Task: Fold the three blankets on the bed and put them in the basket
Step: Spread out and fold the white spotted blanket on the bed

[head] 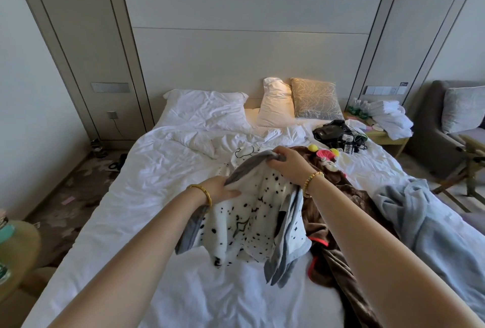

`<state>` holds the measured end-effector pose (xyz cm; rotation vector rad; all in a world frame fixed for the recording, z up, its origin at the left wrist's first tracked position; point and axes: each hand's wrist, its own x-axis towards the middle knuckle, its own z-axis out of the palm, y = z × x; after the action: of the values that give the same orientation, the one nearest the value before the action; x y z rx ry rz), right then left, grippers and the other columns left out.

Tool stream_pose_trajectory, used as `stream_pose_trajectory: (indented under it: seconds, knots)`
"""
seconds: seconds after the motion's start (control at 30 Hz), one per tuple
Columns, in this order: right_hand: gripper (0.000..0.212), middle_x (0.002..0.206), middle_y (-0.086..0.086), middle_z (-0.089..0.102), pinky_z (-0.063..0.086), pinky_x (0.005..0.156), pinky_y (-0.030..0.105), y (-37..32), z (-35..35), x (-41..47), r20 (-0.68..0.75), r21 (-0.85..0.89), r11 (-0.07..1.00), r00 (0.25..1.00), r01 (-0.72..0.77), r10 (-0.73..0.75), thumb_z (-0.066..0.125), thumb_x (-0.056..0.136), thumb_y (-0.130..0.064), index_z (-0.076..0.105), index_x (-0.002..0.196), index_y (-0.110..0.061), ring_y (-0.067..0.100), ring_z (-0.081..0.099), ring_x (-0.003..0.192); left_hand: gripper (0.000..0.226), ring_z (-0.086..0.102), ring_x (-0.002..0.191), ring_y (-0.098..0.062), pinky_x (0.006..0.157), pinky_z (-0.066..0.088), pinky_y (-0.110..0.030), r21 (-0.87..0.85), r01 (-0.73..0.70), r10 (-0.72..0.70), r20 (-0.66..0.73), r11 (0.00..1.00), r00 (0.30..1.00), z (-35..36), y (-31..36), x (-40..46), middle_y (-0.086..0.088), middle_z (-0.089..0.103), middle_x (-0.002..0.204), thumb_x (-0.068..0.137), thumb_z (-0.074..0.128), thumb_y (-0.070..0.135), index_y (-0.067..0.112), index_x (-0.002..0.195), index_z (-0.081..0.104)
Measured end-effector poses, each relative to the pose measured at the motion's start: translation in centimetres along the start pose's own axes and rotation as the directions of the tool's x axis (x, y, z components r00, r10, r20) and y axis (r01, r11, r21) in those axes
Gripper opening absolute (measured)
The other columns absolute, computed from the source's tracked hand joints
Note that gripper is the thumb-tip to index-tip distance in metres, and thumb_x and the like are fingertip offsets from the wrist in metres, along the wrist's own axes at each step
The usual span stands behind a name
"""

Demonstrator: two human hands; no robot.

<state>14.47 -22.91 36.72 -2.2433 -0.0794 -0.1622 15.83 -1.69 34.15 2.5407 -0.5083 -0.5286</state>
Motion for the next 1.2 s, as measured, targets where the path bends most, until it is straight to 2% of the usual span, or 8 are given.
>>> stream_pose_trajectory:
  seconds: [0.17, 0.3, 0.4, 0.53, 0.63, 0.83, 1.0, 1.2]
  knots:
    - [0.008, 0.067, -0.005, 0.046, 0.034, 0.046, 0.008, -0.1, -0.1, -0.3, 0.099, -0.020, 0.999, 0.995, -0.026, 0.028, 0.058, 0.089, -0.021, 0.053, 0.089, -0.014, 0.006, 0.042, 0.054, 0.027, 0.056, 0.081, -0.010, 0.064, 0.042, -0.016, -0.266, -0.085, 0.033, -0.194, 0.960, 0.980, -0.1, 0.6, 0.1, 0.001, 0.059, 0.097, 0.099, 0.038, 0.028, 0.018, 0.116, 0.056]
    - [0.021, 0.083, -0.003, 0.054, 0.040, 0.061, 0.018, -0.7, -0.2, -0.4, 0.227, -0.084, 0.996, 0.972, -0.033, 0.052, 0.065, 0.085, -0.027, 0.057, 0.102, -0.015, 0.012, 0.051, 0.075, 0.033, 0.055, 0.105, -0.018, 0.094, 0.045, -0.036, -0.718, -0.223, -0.144, -0.412, 0.659, 0.900, -0.1, 0.8, 0.4, -0.007, 0.055, 0.124, 0.095, 0.032, 0.017, 0.021, 0.122, 0.050]
    - [0.020, 0.084, -0.005, 0.050, 0.038, 0.072, 0.024, -0.5, -0.3, -0.4, 0.256, -0.210, 0.977, 0.962, -0.040, 0.094, 0.067, 0.083, -0.028, 0.056, 0.094, -0.016, 0.010, 0.049, 0.076, 0.038, 0.049, 0.115, -0.016, 0.086, 0.043, -0.025, -0.590, -0.261, -0.011, -0.417, 0.764, 0.909, -0.6, 1.1, 0.6, -0.005, 0.048, 0.132, 0.094, 0.037, 0.014, 0.022, 0.131, 0.042]
    - [0.025, 0.084, 0.011, 0.057, 0.040, 0.068, 0.030, 0.8, -0.5, -0.5, -0.005, -0.273, 0.955, 0.993, -0.113, 0.116, 0.049, 0.095, -0.022, 0.063, 0.096, -0.002, 0.024, 0.054, 0.079, 0.090, 0.037, 0.133, -0.019, 0.112, 0.031, -0.037, -0.137, -0.100, 0.112, 0.079, 0.985, 0.991, -0.5, 0.7, 0.6, 0.001, 0.035, 0.148, 0.069, 0.067, 0.056, 0.024, 0.144, 0.030]
    - [0.022, 0.100, 0.016, 0.061, 0.046, 0.074, 0.035, 1.2, -0.8, -0.3, -0.183, -0.208, 0.967, 0.977, -0.149, 0.111, 0.040, 0.098, -0.013, 0.056, 0.109, -0.002, 0.030, 0.059, 0.092, 0.031, 0.054, 0.111, -0.020, 0.089, 0.042, -0.025, 0.143, -0.006, 0.014, -0.060, 0.990, 0.998, 1.0, 0.7, 0.8, 0.000, 0.055, 0.130, 0.088, 0.053, 0.032, 0.028, 0.118, 0.058]
    - [0.027, 0.088, 0.013, 0.057, 0.042, 0.075, 0.032, 1.4, -1.0, 0.3, -0.145, 0.152, 0.976, 0.973, -0.156, 0.178, 0.042, 0.098, -0.015, 0.059, 0.103, 0.005, 0.024, 0.053, 0.082, 0.032, 0.052, 0.106, -0.027, 0.088, 0.039, -0.032, -0.529, 0.102, -0.298, -0.300, 0.842, 0.906, 1.3, -0.3, 1.2, -0.013, 0.054, 0.121, 0.096, 0.035, 0.019, 0.010, 0.122, 0.051]
    - [0.058, 0.061, 0.000, 0.046, 0.034, 0.054, 0.023, 0.9, 0.7, -1.0, 0.194, -0.156, 0.963, 0.949, -0.220, 0.248, 0.041, 0.091, -0.055, 0.063, 0.088, -0.002, 0.014, 0.041, 0.055, 0.017, 0.049, 0.086, -0.017, 0.079, 0.042, -0.020, -0.742, -0.082, -0.308, -0.372, 0.665, 0.876, 0.3, 1.4, 1.7, -0.001, 0.052, 0.090, 0.098, 0.039, 0.026, 0.019, 0.099, 0.055]
    - [0.109, 0.150, 0.008, 0.032, 0.031, 0.110, 0.035, 2.3, 3.2, -2.9, 0.472, -0.332, 0.936, 0.838, -0.121, 0.276, 0.068, 0.068, -0.062, 0.011, 0.149, -0.014, 0.024, 0.036, 0.134, 0.052, 0.049, 0.073, -0.002, 0.066, 0.035, -0.018, -0.727, -0.246, -0.078, -0.381, 0.641, 0.921, -1.5, 2.9, 0.7, 0.011, 0.054, 0.077, 0.090, 0.032, 0.060, 0.014, 0.086, 0.058]
